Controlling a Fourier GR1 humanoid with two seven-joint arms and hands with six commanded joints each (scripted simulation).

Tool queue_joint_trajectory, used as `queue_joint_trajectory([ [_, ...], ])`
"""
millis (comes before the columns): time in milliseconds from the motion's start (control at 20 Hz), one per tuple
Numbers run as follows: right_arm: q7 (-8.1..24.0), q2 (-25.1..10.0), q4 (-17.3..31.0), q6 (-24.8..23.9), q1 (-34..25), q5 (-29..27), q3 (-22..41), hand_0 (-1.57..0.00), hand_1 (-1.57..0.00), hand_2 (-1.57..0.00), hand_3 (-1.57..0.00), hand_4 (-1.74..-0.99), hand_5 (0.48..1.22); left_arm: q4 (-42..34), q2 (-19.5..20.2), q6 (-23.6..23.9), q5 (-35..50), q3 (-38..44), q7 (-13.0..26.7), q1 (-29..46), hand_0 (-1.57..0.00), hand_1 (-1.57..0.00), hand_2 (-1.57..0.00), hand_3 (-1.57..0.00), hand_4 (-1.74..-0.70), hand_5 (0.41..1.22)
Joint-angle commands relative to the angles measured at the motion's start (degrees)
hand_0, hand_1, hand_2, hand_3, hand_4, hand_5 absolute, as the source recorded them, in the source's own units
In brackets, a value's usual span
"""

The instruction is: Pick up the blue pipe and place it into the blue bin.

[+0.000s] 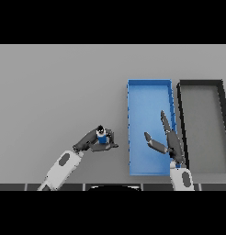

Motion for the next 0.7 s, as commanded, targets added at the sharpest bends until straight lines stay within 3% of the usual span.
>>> queue_joint_trajectory([
  [0,0.7,-0.3,-0.2,-0.1,-1.0,-0.4,-0.5,0.00,0.00,0.00,0.00,-1.196,0.604,-0.3,0.1,-0.4,-0.1,-0.6,0.2,0.1,-1.02,-1.11,-1.14,-1.10,-1.57,1.034],
  [100,0.8,-0.1,0.0,-0.2,-0.9,-0.1,-0.3,0.00,0.00,0.00,0.00,-1.195,0.603,-0.1,-0.1,0.6,-1.3,-1.8,-3.3,0.6,-1.22,-1.28,-1.30,-1.22,-1.63,1.101],
  [250,0.2,-0.3,-0.5,0.6,-0.6,-0.8,-0.2,0.00,0.00,0.00,0.00,-1.192,0.602,-0.9,-0.1,2.0,-1.3,-1.1,-3.8,0.4,-1.39,-1.42,-1.43,-1.35,-1.68,1.160],
  [350,1.2,0.0,0.5,-0.1,-1.4,0.3,0.1,0.00,0.00,0.00,0.00,-1.189,0.603,-4.1,-0.8,3.3,-1.0,-1.3,-3.6,0.5,-1.46,-1.48,-1.48,-1.41,-1.70,1.182],
  [550,-1.0,-0.4,-0.9,-0.5,0.2,0.7,-0.1,0.00,0.00,0.00,0.00,-1.180,0.604,-8.1,-1.8,4.0,0.3,-1.0,-3.4,-0.6,-1.52,-1.53,-1.53,-1.45,-1.73,1.205],
  [650,-0.3,-0.8,-0.4,-0.3,-0.1,0.6,-0.3,0.00,0.00,0.00,0.00,-1.164,0.602,-10.5,-2.3,3.6,0.4,-2.0,-1.7,-0.9,-1.54,-1.55,-1.55,-1.47,-1.73,1.211],
])
